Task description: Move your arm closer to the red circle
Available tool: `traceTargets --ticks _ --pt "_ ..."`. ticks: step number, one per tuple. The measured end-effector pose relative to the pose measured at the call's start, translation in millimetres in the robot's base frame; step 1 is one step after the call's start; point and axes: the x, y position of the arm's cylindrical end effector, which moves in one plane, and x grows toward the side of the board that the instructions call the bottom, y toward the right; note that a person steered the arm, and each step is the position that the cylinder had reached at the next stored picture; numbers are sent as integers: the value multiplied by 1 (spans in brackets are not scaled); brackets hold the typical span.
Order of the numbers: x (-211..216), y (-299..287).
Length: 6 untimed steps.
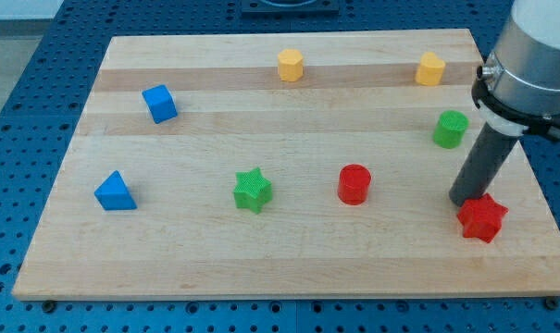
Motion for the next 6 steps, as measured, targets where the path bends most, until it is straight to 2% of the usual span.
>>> traceTargets --ticks 2,5,6 --pt "1 0" --pt "-20 -41" --pt "-42 -86"
